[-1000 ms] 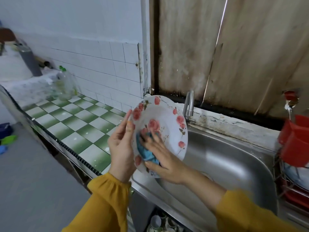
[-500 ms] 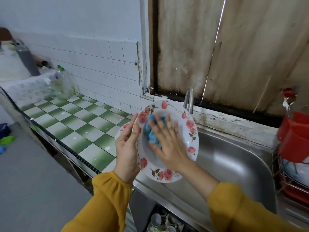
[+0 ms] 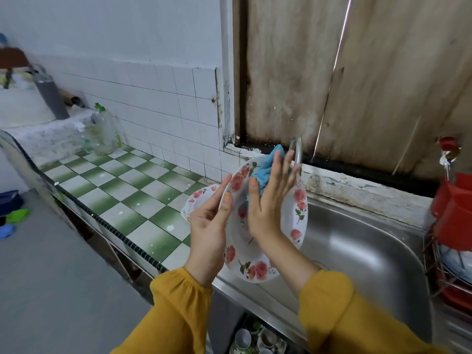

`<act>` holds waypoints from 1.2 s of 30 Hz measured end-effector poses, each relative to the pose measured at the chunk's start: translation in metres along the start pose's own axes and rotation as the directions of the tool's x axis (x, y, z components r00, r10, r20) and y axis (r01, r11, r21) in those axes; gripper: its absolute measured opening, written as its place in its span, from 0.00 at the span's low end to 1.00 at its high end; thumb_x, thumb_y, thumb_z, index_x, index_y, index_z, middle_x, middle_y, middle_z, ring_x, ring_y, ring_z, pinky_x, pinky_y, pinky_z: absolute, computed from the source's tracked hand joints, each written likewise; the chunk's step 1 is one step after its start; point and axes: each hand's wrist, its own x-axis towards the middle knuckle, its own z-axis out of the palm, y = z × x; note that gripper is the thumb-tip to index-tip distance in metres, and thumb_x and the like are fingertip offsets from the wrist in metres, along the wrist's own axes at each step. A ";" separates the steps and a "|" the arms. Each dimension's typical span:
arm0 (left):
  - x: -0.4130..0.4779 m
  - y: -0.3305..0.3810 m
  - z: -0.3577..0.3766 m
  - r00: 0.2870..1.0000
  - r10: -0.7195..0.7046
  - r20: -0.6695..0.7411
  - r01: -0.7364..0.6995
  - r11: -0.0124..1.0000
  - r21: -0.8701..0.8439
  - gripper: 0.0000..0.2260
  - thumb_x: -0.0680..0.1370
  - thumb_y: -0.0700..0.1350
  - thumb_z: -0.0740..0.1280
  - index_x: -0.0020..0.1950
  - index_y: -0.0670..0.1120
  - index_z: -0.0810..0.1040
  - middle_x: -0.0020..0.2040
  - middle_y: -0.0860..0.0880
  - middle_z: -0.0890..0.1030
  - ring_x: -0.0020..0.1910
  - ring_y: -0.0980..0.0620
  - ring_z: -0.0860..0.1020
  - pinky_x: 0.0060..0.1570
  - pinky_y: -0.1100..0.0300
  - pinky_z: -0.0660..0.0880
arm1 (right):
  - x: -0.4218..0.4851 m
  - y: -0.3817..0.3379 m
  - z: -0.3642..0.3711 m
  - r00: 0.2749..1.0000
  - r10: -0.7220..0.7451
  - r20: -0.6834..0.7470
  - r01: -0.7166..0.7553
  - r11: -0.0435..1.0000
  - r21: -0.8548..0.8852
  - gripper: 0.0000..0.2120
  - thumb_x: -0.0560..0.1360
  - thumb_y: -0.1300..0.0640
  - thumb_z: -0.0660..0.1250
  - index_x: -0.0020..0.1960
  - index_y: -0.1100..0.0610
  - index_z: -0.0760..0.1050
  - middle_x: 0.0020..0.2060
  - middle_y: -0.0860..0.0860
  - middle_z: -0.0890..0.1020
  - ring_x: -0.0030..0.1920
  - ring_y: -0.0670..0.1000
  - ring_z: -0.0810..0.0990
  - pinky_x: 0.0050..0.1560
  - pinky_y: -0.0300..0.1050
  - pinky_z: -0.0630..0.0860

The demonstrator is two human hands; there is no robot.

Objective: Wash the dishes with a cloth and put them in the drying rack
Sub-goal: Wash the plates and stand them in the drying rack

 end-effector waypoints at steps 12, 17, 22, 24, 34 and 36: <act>0.005 -0.001 -0.006 0.998 -0.057 0.015 0.057 0.998 -0.039 0.14 0.76 0.46 0.65 0.60 0.46 0.82 0.64 0.55 0.79 0.69 0.48 0.73 0.68 0.48 0.71 | -0.006 -0.012 -0.003 0.996 -0.011 0.094 0.008 0.999 0.035 0.29 0.82 0.47 0.51 0.79 0.53 0.49 0.79 0.47 0.43 0.78 0.51 0.34 0.77 0.60 0.38; 0.014 0.005 -0.019 0.972 -0.226 -0.063 0.202 0.943 -0.265 0.18 0.75 0.45 0.64 0.64 0.47 0.77 0.63 0.44 0.80 0.63 0.44 0.78 0.64 0.49 0.74 | -0.060 -0.013 -0.013 0.756 -0.230 0.613 0.226 0.970 0.086 0.30 0.82 0.46 0.51 0.79 0.50 0.44 0.79 0.44 0.42 0.78 0.49 0.37 0.77 0.53 0.38; 0.009 -0.003 -0.036 0.954 -0.265 -0.137 0.212 0.926 -0.313 0.23 0.74 0.49 0.65 0.69 0.49 0.74 0.62 0.44 0.81 0.61 0.42 0.79 0.59 0.45 0.76 | -0.046 0.049 -0.045 0.735 -0.013 0.678 0.416 0.798 -0.437 0.32 0.77 0.32 0.32 0.78 0.43 0.38 0.77 0.44 0.33 0.73 0.44 0.26 0.75 0.60 0.32; 0.008 -0.004 -0.035 0.955 -0.269 -0.122 0.220 0.924 -0.312 0.22 0.74 0.49 0.64 0.69 0.50 0.74 0.63 0.43 0.80 0.61 0.40 0.78 0.59 0.43 0.76 | -0.021 0.065 -0.051 0.870 0.038 0.492 0.297 0.755 -0.584 0.31 0.79 0.33 0.36 0.77 0.42 0.34 0.75 0.47 0.28 0.73 0.49 0.24 0.73 0.60 0.29; 0.001 -0.007 -0.013 0.987 -0.163 -0.005 0.159 0.970 -0.186 0.11 0.77 0.45 0.67 0.57 0.51 0.84 0.68 0.45 0.76 0.70 0.44 0.72 0.71 0.42 0.66 | -0.007 0.022 -0.024 0.886 -0.352 0.301 0.438 0.849 -0.296 0.31 0.82 0.39 0.47 0.77 0.42 0.33 0.76 0.46 0.30 0.77 0.56 0.32 0.75 0.54 0.31; 0.003 0.000 -0.012 0.990 -0.138 0.022 0.140 0.977 -0.162 0.10 0.78 0.45 0.67 0.55 0.52 0.85 0.67 0.45 0.77 0.67 0.44 0.75 0.65 0.47 0.73 | 0.009 0.026 -0.032 0.974 -0.209 0.085 0.226 0.902 -0.368 0.32 0.81 0.37 0.45 0.78 0.45 0.35 0.75 0.47 0.30 0.76 0.54 0.30 0.74 0.51 0.28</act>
